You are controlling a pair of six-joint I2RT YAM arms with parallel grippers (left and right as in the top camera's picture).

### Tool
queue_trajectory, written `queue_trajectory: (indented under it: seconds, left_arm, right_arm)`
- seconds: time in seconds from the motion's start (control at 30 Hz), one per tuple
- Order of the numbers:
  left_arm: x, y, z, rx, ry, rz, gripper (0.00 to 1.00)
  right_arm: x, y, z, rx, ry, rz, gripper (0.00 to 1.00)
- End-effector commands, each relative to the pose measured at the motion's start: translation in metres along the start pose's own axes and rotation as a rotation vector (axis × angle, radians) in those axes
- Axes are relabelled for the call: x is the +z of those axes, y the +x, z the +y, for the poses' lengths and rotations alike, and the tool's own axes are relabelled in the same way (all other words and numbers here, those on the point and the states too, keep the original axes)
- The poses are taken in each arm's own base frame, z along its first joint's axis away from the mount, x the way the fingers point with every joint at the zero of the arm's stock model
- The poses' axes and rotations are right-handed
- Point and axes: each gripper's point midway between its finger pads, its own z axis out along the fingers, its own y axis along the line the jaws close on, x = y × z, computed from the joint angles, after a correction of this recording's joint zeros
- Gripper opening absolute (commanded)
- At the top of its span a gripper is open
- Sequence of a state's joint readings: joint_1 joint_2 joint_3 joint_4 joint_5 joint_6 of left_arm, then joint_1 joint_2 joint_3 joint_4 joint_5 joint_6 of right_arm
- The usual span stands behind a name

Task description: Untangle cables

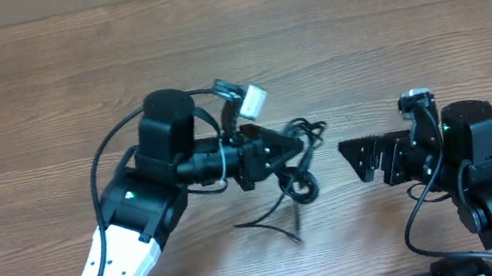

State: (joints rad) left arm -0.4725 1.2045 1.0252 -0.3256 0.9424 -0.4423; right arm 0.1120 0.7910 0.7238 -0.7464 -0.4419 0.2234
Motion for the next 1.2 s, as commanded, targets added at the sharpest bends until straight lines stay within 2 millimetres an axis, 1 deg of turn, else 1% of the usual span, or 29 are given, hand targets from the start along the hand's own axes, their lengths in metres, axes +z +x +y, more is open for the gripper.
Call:
queue_trajectory:
  seconds: [0.0, 0.07, 0.1, 0.2, 0.37, 0.4, 0.47, 0.53, 0.57, 0.67, 0.77, 0.83, 0.9, 0.97, 1.17]
  left_arm:
    - [-0.01, -0.013, -0.001, 0.013, -0.037, -0.052, 0.04]
    - [-0.01, -0.014, 0.002, 0.006, -0.054, -0.059, 0.04]
    - [-0.008, -0.014, 0.003, -0.009, -0.062, -0.061, 0.04]
    - [-0.004, -0.011, -0.001, -0.03, -0.055, -0.05, 0.04]
    - [0.011, 0.004, -0.02, -0.003, -0.004, 0.006, 0.04]
    - [0.014, 0.006, -0.024, 0.004, 0.005, 0.015, 0.04]
    - [0.015, 0.008, -0.024, 0.005, 0.001, 0.018, 0.04]
    - [0.015, 0.008, -0.024, 0.001, 0.0, 0.022, 0.04]
    - [0.015, 0.009, -0.024, 0.0, 0.0, 0.022, 0.04]
    - [0.015, 0.008, -0.024, 0.0, 0.0, 0.022, 0.04]
    - [0.015, 0.009, -0.023, 0.002, -0.003, 0.023, 0.04]
    - [0.015, 0.006, -0.013, -0.003, -0.061, 0.0, 0.04]
    - [0.015, 0.005, -0.01, -0.004, -0.073, -0.005, 0.04]
    - [0.016, 0.008, -0.007, -0.02, -0.084, 0.007, 0.04]
    - [0.016, 0.01, -0.007, -0.026, -0.082, 0.014, 0.04]
  right_arm:
    - [-0.002, 0.005, 0.019, -0.104, -0.108, 0.022, 1.0]
    - [-0.005, 0.006, 0.033, -0.162, -0.194, 0.027, 1.0]
    - [-0.007, 0.004, 0.046, -0.186, -0.263, 0.016, 1.0]
    - [-0.013, -0.004, 0.065, -0.221, -0.368, -0.017, 1.0]
    - [-0.012, -0.01, 0.063, -0.199, -0.354, -0.034, 1.0]
    - [-0.009, -0.011, 0.059, -0.191, -0.33, -0.034, 1.0]
    - [0.0, -0.011, 0.041, -0.128, -0.237, -0.016, 1.0]
    - [0.006, -0.012, 0.03, -0.078, -0.182, -0.008, 1.0]
    - [0.009, -0.012, 0.027, -0.069, -0.174, -0.002, 1.0]
    - [0.013, -0.01, 0.025, -0.057, -0.171, 0.017, 1.0]
    - [0.013, -0.009, 0.029, -0.058, -0.195, 0.023, 1.0]
    - [0.013, -0.009, 0.029, -0.058, -0.195, 0.023, 1.0]
    - [0.013, -0.009, 0.029, -0.058, -0.195, 0.024, 1.0]
    - [0.012, -0.008, 0.032, -0.059, -0.217, 0.029, 1.0]
    - [0.011, -0.011, 0.036, -0.068, -0.235, 0.018, 1.0]
